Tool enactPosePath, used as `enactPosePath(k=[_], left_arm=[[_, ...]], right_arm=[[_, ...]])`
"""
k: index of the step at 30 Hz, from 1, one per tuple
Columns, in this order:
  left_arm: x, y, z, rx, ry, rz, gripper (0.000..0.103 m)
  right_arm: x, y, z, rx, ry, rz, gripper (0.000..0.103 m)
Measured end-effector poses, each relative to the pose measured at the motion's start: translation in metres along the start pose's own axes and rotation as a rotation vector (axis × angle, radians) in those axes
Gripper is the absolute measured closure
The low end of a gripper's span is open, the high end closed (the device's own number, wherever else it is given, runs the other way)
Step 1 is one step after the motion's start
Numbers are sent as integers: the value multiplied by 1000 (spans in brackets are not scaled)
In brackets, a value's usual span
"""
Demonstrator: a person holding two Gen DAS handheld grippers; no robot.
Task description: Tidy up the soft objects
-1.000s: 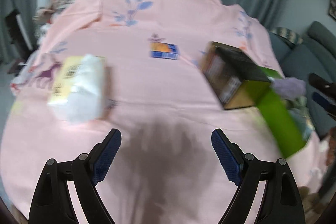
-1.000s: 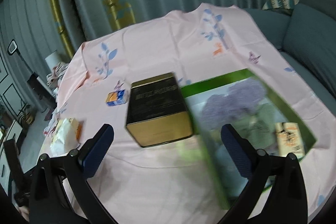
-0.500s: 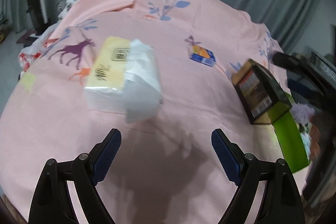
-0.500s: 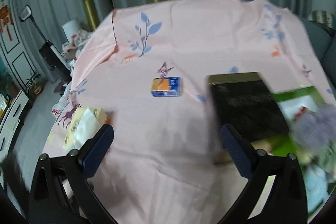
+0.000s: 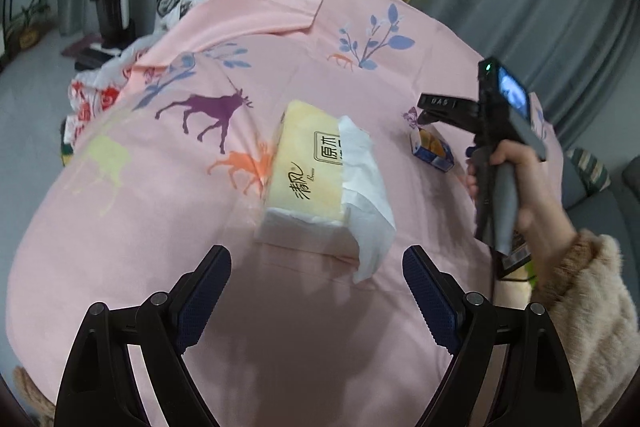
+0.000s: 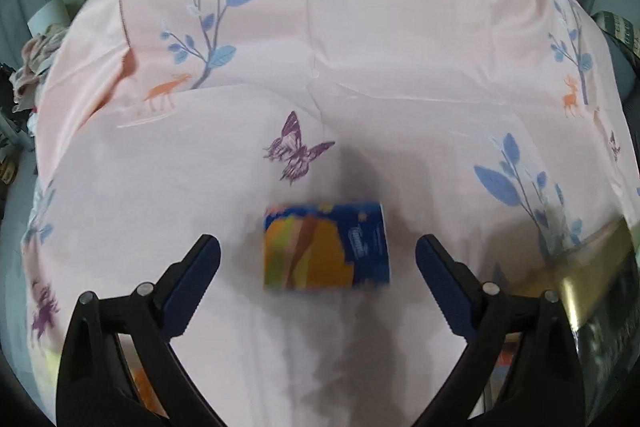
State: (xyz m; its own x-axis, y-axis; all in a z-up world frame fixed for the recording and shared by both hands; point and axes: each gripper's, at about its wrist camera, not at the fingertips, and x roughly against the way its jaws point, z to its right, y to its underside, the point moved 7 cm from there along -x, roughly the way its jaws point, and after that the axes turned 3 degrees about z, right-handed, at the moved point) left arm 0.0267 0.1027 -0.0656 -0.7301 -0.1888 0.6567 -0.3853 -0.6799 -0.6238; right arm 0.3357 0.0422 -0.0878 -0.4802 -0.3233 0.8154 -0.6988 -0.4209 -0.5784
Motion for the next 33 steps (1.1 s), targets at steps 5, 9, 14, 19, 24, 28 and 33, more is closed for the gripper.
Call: enactPosePath(k=[5, 9, 14, 19, 24, 28, 33], left_arm=[[-2, -1, -3, 9, -12, -8, 15], [-1, 1, -1, 6, -5, -12, 15], [-3, 3, 0, 10, -14, -11, 15], [-1, 7, 6, -16, -26, -1, 15], [-2, 17, 21, -35, 20, -21, 15], [-6, 25, 32, -61, 22, -31, 15], [-20, 39, 41, -19, 84, -95, 15]], right_arm=[[-30, 5, 12, 3, 15, -63, 14], [-30, 12, 21, -34, -10, -59, 31], [8, 29, 7, -18, -134, -83, 31], [70, 71, -11, 78, -237, -59, 31], [118, 144, -7, 145, -368, -107, 31], [145, 197, 15, 179, -309, -112, 30], [161, 239, 35, 153, -336, -139, 29]])
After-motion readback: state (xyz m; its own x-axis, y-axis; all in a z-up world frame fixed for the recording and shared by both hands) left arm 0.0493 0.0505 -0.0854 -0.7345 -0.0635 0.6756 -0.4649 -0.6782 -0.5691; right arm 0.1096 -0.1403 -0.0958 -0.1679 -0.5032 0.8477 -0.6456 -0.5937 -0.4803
